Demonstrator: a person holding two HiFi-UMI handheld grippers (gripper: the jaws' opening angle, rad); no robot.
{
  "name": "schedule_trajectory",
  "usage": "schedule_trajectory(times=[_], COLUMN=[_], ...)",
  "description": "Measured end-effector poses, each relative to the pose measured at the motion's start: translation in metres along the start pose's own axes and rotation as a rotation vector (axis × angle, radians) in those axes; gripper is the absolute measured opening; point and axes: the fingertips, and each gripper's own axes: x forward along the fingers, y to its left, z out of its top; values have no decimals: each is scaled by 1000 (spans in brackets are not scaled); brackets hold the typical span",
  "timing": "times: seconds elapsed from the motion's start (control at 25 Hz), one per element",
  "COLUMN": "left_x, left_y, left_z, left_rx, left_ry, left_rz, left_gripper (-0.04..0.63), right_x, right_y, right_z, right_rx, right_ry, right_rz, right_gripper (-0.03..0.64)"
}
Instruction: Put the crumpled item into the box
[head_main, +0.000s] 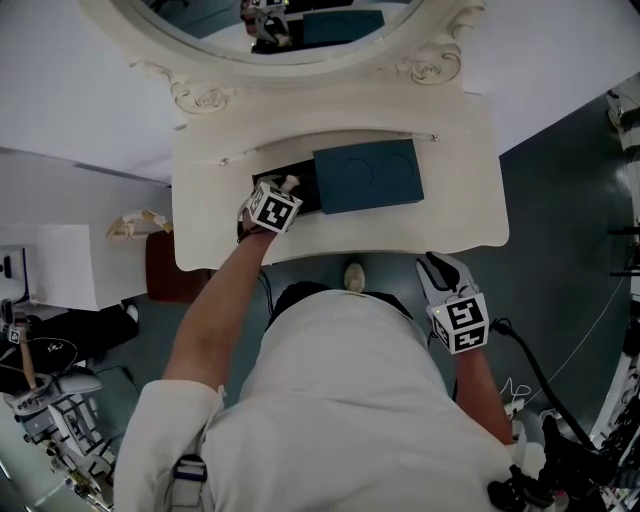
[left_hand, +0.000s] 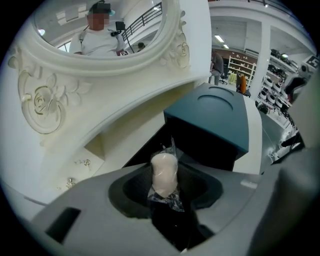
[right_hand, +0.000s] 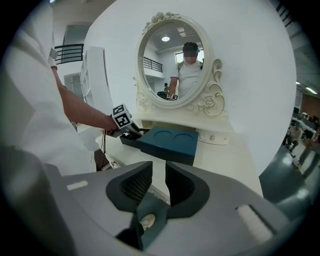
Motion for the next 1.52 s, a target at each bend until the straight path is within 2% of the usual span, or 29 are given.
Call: schedule_trajectory(times=[0.4, 0.64, 0.92, 1.04, 1.2, 1.28, 1.52], left_x=[-4, -26, -72, -100, -138, -156, -212], left_y=[1, 3, 12, 12, 16, 15, -2], left_z=[2, 5, 0, -9, -34, -48, -90], left_rx=[-5, -12, -65, -76, -54, -61, -86], left_ry=[-38, -99, -208, -269, -319, -337, -393], left_rz=[-41, -77, -126, -164, -181, -198, -316], left_gripper=[206, 210, 206, 168, 66, 17, 0], right_x=[12, 19, 27, 30, 34, 35, 38], right_y=[11, 30, 65, 86, 119, 136, 192], right_z=[8, 15, 22, 24, 28, 28, 28], right_rx=[-5, -18, -28, -34, -44, -48, -53], right_ry=[10, 9, 6, -1, -9, -5, -12], right_rz=[1, -6, -18, -27, -37, -41, -42], right_gripper=[84, 85, 80, 57, 2, 2, 2])
